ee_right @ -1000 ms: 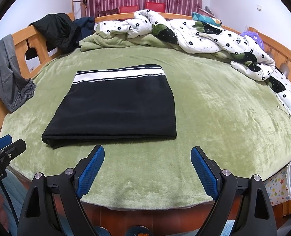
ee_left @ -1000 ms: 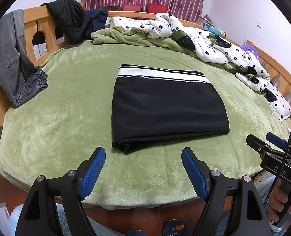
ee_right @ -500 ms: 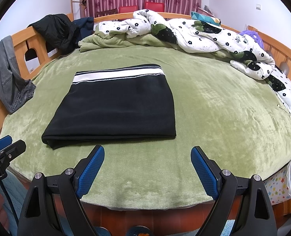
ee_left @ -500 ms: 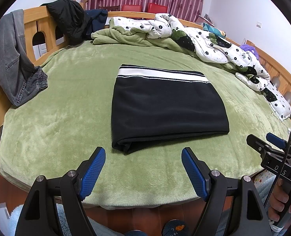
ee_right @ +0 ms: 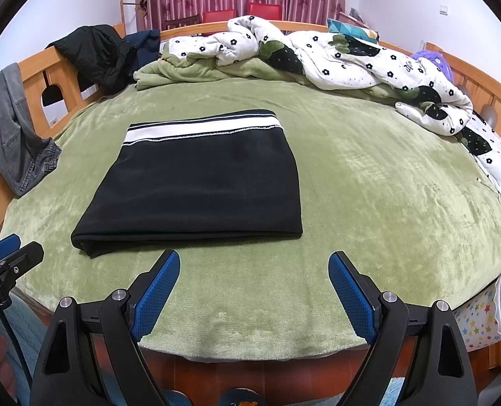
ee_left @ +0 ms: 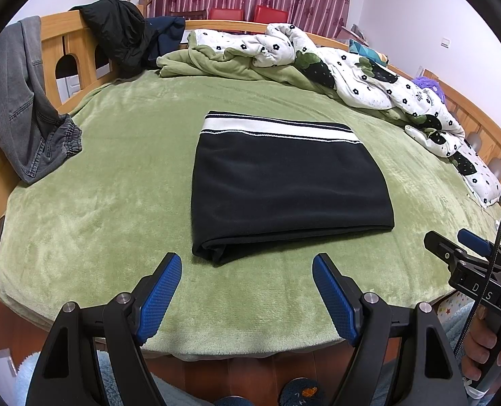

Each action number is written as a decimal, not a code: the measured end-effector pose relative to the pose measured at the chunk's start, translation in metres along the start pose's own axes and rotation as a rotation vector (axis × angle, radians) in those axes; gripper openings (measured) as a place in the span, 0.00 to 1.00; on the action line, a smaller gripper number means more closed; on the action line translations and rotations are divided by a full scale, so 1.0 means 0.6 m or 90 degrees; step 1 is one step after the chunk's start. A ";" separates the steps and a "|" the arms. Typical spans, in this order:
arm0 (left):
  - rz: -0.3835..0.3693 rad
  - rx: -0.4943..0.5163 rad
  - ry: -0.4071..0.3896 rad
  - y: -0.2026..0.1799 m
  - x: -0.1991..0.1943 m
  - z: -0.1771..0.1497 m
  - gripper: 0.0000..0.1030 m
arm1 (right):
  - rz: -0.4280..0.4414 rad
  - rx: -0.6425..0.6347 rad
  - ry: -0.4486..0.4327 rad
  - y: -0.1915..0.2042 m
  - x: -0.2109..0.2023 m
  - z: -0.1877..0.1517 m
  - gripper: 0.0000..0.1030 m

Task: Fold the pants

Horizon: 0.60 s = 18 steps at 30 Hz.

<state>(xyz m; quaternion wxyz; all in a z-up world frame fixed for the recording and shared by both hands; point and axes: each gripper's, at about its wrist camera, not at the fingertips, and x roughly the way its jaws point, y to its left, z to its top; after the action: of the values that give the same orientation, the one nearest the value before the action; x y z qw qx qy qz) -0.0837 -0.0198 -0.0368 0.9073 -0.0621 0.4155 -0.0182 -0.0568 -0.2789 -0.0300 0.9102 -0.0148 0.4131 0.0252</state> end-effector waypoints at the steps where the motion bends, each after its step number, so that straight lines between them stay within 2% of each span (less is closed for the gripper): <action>1: 0.000 0.000 0.000 0.000 0.000 0.000 0.76 | 0.000 0.000 0.000 -0.001 0.000 0.000 0.86; 18: 0.001 -0.001 -0.001 -0.004 0.000 -0.001 0.76 | 0.001 0.000 0.000 -0.001 0.000 0.000 0.86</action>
<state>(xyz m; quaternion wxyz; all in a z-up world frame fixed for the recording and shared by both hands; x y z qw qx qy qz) -0.0844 -0.0221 -0.0368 0.9076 -0.0621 0.4148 -0.0171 -0.0568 -0.2795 -0.0301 0.9101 -0.0147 0.4133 0.0257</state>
